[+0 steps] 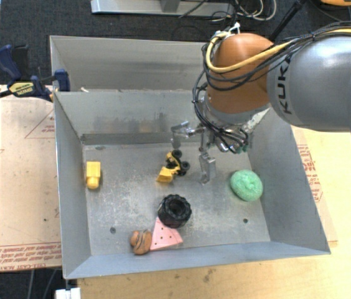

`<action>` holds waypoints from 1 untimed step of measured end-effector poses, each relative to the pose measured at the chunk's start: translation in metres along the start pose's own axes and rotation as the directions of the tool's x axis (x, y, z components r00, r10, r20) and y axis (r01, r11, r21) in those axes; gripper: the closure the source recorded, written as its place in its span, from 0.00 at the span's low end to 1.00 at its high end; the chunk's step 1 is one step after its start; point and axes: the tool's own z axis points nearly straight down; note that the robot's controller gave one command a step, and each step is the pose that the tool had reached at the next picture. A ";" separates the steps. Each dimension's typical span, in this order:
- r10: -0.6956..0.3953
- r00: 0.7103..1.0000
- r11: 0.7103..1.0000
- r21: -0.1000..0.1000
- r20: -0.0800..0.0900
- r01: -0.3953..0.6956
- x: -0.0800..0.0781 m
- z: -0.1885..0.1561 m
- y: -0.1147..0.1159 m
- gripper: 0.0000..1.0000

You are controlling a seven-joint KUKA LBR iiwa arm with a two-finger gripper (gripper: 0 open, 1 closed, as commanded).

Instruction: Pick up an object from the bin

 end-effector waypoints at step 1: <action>0.199 0.980 0.980 0.000 0.008 -0.199 -0.003 0.062 0.002 0.00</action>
Offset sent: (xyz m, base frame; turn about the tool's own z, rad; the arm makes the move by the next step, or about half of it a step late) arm -0.0161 -0.0047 -0.0767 0.3564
